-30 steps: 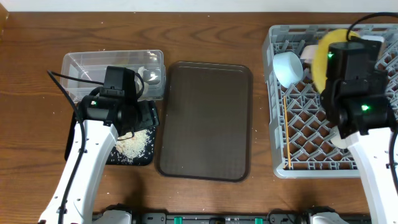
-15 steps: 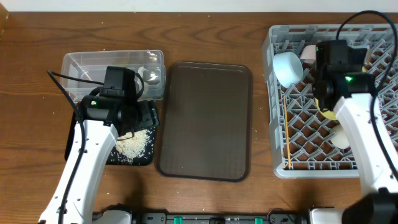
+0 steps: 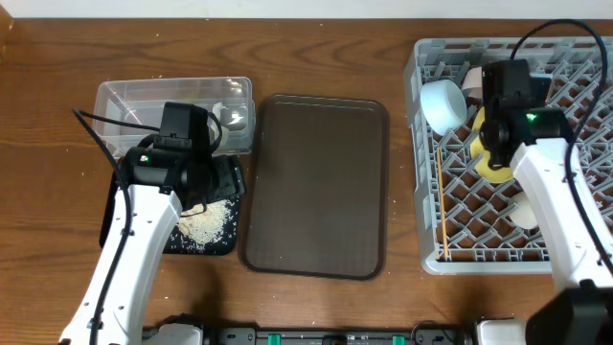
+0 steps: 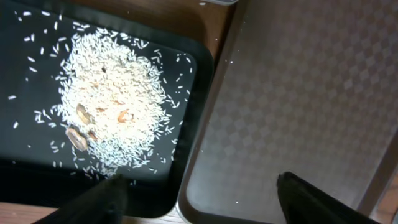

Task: Sort waste into correct bins and load items into the dishwasher rack
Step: 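Grasp the yellow plate edge with the right gripper and lift it, then stand the yellow plate upright in the rack with the right gripper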

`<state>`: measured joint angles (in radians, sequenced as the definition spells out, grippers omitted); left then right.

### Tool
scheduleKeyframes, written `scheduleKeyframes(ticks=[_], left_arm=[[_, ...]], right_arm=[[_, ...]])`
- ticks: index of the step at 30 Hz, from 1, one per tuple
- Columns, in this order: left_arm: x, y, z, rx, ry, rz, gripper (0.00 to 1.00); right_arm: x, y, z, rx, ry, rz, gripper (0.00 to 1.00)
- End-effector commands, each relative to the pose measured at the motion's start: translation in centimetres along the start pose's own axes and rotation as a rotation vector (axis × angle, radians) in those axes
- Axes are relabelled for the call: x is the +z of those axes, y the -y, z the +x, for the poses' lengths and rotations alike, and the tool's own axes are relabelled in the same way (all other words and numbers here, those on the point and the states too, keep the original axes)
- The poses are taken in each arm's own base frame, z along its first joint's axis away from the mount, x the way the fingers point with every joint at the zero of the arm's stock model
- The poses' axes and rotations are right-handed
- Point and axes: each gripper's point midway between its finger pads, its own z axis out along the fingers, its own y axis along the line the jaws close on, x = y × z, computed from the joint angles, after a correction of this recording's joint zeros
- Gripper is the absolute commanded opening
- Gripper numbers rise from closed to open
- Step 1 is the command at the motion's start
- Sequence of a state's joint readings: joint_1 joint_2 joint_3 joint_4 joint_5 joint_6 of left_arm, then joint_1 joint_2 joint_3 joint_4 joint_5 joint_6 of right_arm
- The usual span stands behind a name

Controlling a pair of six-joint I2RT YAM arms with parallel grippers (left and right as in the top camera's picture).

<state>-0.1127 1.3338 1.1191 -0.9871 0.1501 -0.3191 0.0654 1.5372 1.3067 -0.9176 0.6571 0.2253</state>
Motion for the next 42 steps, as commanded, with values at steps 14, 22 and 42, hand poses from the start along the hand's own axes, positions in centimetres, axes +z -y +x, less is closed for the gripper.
scheduleKeyframes(ticks=[14,22,42], left_arm=[[-0.2,-0.4,0.6,0.174,-0.018,-0.009,0.86],[-0.8,-1.9,4.4,0.158,-0.171,-0.056,0.86],[-8.6,-2.0,6.8,0.232,0.577,0.168,0.96]], right_arm=[[-10.1,-6.6,3.1,-0.1,-0.02,-0.751,0.99],[-9.6,-7.0,6.9,-0.047,-0.169,-0.764,0.99],[-10.7,-4.1,13.7,0.059,0.166,-0.797,0.99]])
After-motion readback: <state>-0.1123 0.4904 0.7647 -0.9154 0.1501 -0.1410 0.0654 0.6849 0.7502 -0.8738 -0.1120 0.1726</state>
